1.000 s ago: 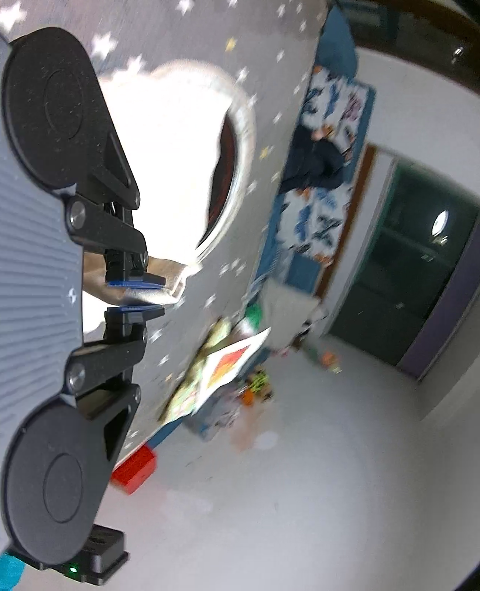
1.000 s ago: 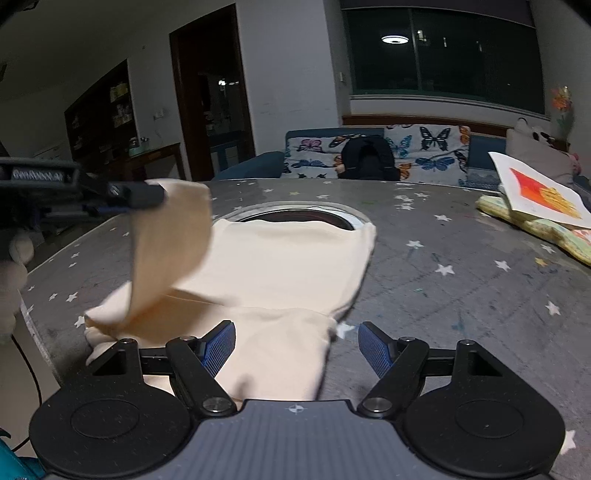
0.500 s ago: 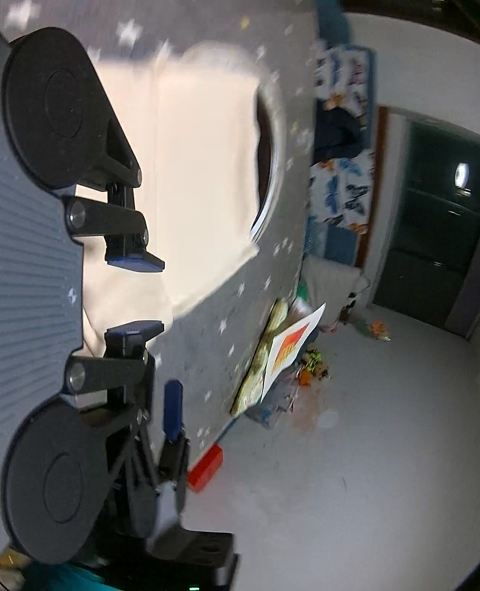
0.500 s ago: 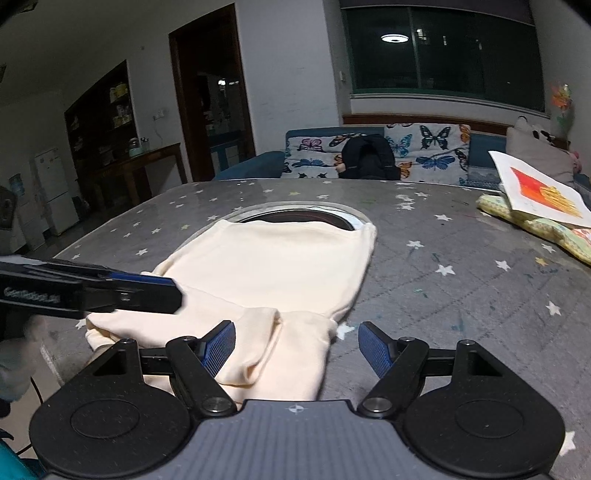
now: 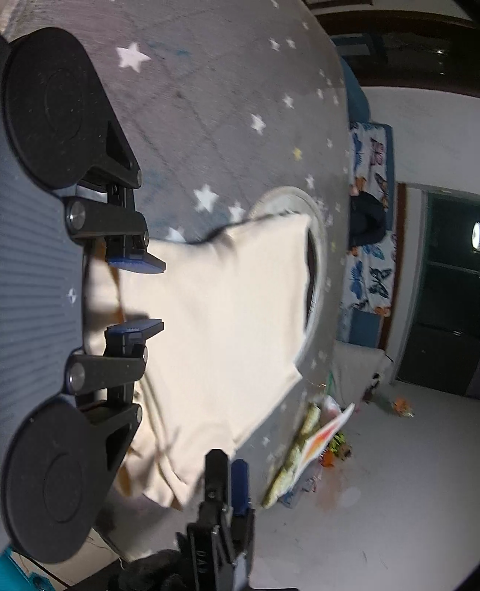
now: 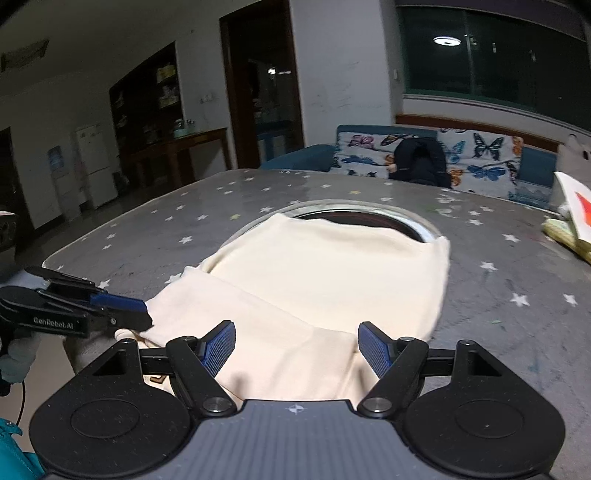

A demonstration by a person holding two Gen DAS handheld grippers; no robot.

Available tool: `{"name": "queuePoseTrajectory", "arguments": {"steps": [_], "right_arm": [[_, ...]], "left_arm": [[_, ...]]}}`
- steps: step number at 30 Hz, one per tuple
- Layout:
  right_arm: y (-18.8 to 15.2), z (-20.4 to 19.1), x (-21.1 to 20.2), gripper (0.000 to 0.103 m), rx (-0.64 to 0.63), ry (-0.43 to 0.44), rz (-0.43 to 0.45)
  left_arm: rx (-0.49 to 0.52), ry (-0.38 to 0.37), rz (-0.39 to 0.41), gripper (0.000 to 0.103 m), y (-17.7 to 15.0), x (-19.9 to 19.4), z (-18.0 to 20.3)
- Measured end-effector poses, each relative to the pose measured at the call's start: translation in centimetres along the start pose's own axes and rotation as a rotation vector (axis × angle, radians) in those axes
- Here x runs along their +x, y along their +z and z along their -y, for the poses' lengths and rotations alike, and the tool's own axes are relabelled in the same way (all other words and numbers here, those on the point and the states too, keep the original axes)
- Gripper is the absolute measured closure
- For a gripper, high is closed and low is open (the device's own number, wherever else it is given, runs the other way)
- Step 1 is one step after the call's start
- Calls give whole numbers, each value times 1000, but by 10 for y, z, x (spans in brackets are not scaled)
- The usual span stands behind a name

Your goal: Fold clothes

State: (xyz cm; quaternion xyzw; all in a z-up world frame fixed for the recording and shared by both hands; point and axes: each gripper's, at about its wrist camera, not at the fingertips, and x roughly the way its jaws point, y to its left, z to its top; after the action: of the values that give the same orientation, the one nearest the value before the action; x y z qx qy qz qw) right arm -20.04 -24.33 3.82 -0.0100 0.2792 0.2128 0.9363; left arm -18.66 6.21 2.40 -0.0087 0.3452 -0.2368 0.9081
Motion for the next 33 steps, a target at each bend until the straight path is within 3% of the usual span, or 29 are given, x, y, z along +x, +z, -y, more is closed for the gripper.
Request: {"name": "queuePoseTrajectory", "arguments": {"steps": [8, 12, 16, 20, 23, 27, 33], "right_arm": [[-4, 1, 23, 27, -2, 10, -67], [1, -2, 23, 27, -14, 20, -49], [4, -4, 29, 27, -16, 22, -49], [2, -1, 35, 27, -10, 10, -65], [2, -4, 33, 27, -36, 5, -68], [3, -11, 26, 27, -64, 23, -52], [-9, -17, 33, 27, -115, 3, -96]], "left_arm": [[23, -28, 56, 77, 27, -6, 1], [45, -73, 73, 77, 46, 13, 10], [37, -39, 21, 77, 50, 45, 8], [-3, -11, 3, 93, 45, 53, -10], [-26, -20, 14, 92, 45, 45, -16], [34, -17, 47, 89, 43, 33, -7], [127, 5, 19, 87, 30, 34, 1]]}}
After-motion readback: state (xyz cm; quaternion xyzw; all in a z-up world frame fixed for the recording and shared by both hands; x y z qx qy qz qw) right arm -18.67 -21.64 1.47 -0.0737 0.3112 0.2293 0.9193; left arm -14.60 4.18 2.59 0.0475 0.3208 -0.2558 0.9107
